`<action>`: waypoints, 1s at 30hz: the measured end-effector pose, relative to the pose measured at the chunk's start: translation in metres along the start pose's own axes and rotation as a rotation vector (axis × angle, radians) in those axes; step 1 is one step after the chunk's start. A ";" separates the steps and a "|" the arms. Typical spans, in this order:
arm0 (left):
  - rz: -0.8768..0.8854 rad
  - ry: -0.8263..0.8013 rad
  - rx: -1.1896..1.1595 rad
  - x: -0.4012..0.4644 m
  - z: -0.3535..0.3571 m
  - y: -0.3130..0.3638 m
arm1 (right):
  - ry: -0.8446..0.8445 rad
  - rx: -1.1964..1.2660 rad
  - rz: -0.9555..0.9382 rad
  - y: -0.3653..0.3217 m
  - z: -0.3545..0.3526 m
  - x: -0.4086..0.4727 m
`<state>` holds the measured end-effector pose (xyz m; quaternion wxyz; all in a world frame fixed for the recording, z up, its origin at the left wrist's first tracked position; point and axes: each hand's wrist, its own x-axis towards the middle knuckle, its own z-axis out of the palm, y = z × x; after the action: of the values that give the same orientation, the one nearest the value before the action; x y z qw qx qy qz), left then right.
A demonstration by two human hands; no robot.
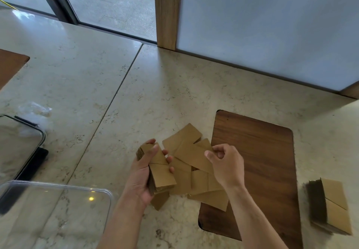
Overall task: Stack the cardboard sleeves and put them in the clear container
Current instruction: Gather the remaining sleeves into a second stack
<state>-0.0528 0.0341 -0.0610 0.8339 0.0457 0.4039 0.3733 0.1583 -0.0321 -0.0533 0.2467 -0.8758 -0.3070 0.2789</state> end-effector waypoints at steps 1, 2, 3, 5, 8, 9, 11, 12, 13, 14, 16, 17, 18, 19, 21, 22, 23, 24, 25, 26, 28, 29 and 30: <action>-0.005 0.002 0.026 0.000 0.001 0.000 | -0.012 0.026 0.002 0.003 -0.004 0.004; -0.008 0.005 0.055 -0.001 0.002 0.000 | -0.031 0.037 0.011 0.005 -0.007 0.006; -0.009 0.009 0.082 -0.001 0.004 0.000 | -0.053 0.055 0.026 0.007 -0.011 0.008; -0.012 0.025 0.142 -0.002 0.007 -0.002 | -0.097 0.126 0.050 0.015 -0.017 0.009; -0.022 0.028 0.205 -0.005 0.014 -0.006 | -0.134 0.202 0.054 0.027 -0.027 0.007; -0.038 0.021 0.215 -0.007 0.016 -0.008 | -0.152 0.270 0.069 0.031 -0.029 0.005; -0.089 0.008 0.221 -0.011 0.022 -0.012 | -0.205 0.402 0.098 0.034 -0.035 -0.003; -0.129 0.001 0.209 -0.012 0.024 -0.014 | -0.234 0.452 0.091 0.032 -0.038 -0.008; -0.174 -0.006 0.195 -0.013 0.027 -0.017 | -0.263 0.492 0.066 0.031 -0.041 -0.012; -0.213 -0.021 0.175 -0.015 0.030 -0.020 | -0.294 0.522 0.033 0.027 -0.045 -0.016; -0.226 -0.054 0.172 -0.017 0.036 -0.025 | -0.358 0.534 -0.051 0.019 -0.050 -0.022; -0.191 -0.073 0.222 -0.019 0.038 -0.027 | -0.384 0.515 -0.088 0.015 -0.052 -0.024; -0.128 -0.084 0.299 -0.020 0.041 -0.029 | -0.402 0.488 -0.118 0.010 -0.054 -0.027; -0.046 -0.087 0.364 -0.021 0.042 -0.031 | -0.415 0.460 -0.145 0.007 -0.054 -0.028; 0.080 -0.056 0.420 -0.023 0.044 -0.034 | -0.422 0.412 -0.178 0.002 -0.052 -0.031; 0.108 -0.045 0.424 -0.024 0.044 -0.035 | -0.431 0.388 -0.191 0.000 -0.051 -0.033; 0.122 -0.049 0.431 -0.025 0.045 -0.036 | -0.455 0.376 -0.207 -0.002 -0.050 -0.035; 0.126 -0.064 0.448 -0.025 0.045 -0.037 | -0.491 0.382 -0.213 -0.005 -0.049 -0.037; 0.124 -0.076 0.464 -0.027 0.046 -0.037 | -0.520 0.411 -0.212 -0.006 -0.047 -0.038; 0.120 -0.081 0.466 -0.029 0.047 -0.037 | -0.521 0.454 -0.201 -0.008 -0.045 -0.040; 0.106 -0.100 0.411 -0.033 0.048 -0.037 | -0.452 0.557 -0.167 -0.010 -0.043 -0.044; 0.090 -0.115 0.362 -0.035 0.047 -0.037 | -0.411 0.615 -0.143 -0.011 -0.043 -0.046; 0.072 -0.125 0.310 -0.037 0.046 -0.038 | -0.379 0.672 -0.111 -0.011 -0.043 -0.047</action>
<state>-0.0130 -0.0068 -0.0213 0.8265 0.2110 0.4022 0.3326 0.1502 -0.0677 0.0006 0.4737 -0.6612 -0.2853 0.5070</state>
